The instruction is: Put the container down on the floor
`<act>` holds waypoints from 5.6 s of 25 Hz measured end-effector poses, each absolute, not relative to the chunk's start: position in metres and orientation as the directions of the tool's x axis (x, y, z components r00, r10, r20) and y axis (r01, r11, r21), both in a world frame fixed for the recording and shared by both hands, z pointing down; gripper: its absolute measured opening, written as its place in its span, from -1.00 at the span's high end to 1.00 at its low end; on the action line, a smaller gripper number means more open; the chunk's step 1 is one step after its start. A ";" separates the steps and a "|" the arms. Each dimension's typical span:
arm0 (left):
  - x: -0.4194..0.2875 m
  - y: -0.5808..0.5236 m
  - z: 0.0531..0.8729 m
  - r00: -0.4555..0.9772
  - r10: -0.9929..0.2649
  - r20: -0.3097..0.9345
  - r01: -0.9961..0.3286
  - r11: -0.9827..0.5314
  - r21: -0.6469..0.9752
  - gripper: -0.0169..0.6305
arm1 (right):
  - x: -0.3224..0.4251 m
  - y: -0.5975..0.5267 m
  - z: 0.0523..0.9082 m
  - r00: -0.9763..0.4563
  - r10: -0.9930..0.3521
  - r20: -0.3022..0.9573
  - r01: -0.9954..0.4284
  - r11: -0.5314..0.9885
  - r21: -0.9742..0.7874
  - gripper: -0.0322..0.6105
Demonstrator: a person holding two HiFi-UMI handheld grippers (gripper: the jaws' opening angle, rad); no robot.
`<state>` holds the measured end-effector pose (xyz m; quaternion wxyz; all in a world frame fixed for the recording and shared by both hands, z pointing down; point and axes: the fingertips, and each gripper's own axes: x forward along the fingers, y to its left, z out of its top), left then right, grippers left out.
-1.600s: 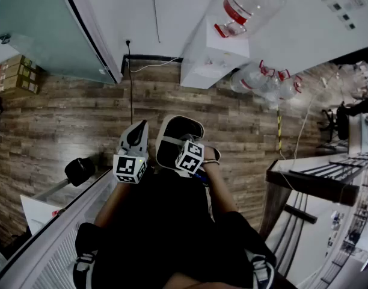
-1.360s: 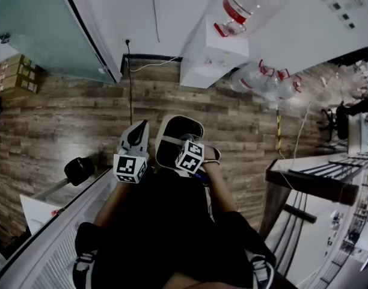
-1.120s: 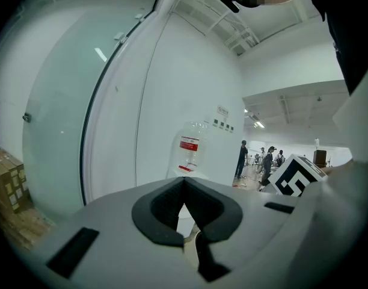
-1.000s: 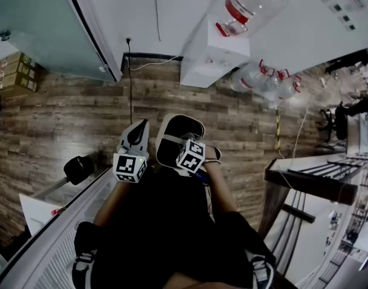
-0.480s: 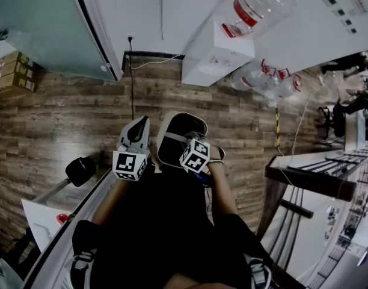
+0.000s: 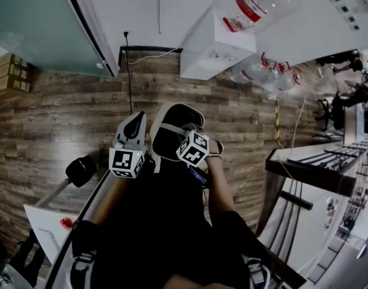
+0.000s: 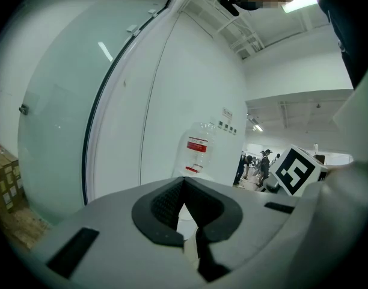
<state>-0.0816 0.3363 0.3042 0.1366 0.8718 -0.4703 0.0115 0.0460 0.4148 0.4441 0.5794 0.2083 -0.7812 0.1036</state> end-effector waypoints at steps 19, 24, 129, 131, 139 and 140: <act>-0.050 0.197 0.314 0.437 -0.873 0.216 -0.896 -0.400 0.194 0.87 | 0.074 0.278 0.458 -0.282 -0.144 0.949 -0.291 0.955 0.058 0.80; -0.033 0.162 0.306 0.394 -0.891 0.225 -0.916 -0.363 0.170 0.87 | 0.090 0.241 0.462 -0.285 -0.137 0.949 -0.232 0.970 0.071 0.80; -0.039 -0.154 0.664 0.448 -0.784 0.429 -0.894 -0.396 0.209 0.87 | 0.174 -0.146 1.041 0.052 0.049 0.997 -0.036 0.998 -0.048 0.80; -0.041 -0.154 0.667 0.440 -0.790 0.428 -0.898 -0.385 0.213 0.87 | 0.176 -0.152 1.045 0.063 0.044 0.997 -0.036 0.999 -0.042 0.80; -0.040 -0.150 0.672 0.439 -0.782 0.442 -0.898 -0.383 0.216 0.87 | 0.181 -0.177 1.050 0.112 0.011 0.994 -0.039 0.999 -0.007 0.80; -0.039 -0.150 0.672 0.440 -0.782 0.442 -0.898 -0.385 0.213 0.87 | 0.182 -0.180 1.051 0.117 0.006 0.993 -0.039 0.999 -0.002 0.80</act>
